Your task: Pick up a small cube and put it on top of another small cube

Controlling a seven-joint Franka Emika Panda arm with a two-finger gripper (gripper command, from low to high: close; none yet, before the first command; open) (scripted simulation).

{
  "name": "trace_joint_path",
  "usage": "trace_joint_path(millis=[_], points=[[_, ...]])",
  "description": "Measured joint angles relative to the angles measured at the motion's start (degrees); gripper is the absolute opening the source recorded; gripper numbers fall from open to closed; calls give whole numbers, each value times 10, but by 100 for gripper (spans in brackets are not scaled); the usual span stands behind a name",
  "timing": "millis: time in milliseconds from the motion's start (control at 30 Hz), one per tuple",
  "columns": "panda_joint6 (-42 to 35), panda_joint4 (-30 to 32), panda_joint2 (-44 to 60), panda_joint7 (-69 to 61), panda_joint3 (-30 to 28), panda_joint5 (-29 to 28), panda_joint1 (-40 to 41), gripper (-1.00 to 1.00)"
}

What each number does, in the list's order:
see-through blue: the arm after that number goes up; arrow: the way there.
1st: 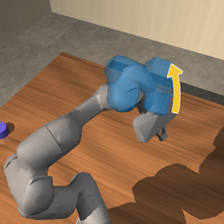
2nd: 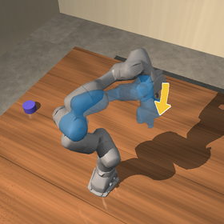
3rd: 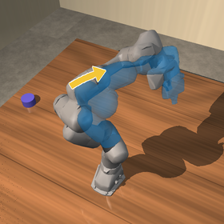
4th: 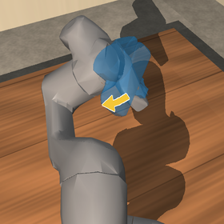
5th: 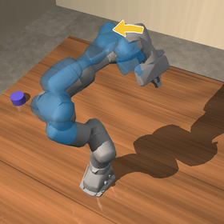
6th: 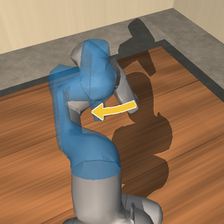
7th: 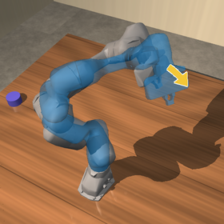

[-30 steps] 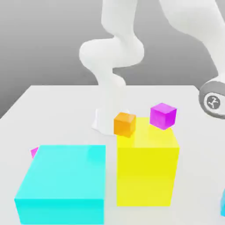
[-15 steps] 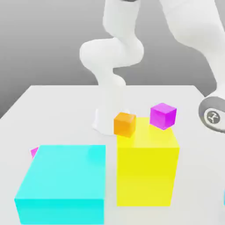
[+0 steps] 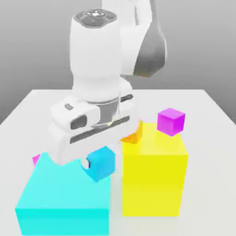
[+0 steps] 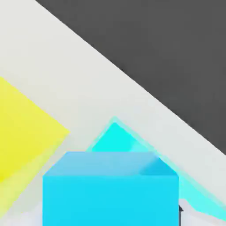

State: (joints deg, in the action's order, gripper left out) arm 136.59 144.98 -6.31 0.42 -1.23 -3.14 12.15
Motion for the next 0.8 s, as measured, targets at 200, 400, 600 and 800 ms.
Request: trace_joint_path(millis=[200, 400, 600, 800], points=[[84, 125, -57, -47, -103, -18, 102, -100], [150, 200, -78, -80, -176, -21, 173, -100], [173, 201, -61, -98, -186, 3, 163, -100], [195, 200, -40, -116, -194, 29, 149, -100]])
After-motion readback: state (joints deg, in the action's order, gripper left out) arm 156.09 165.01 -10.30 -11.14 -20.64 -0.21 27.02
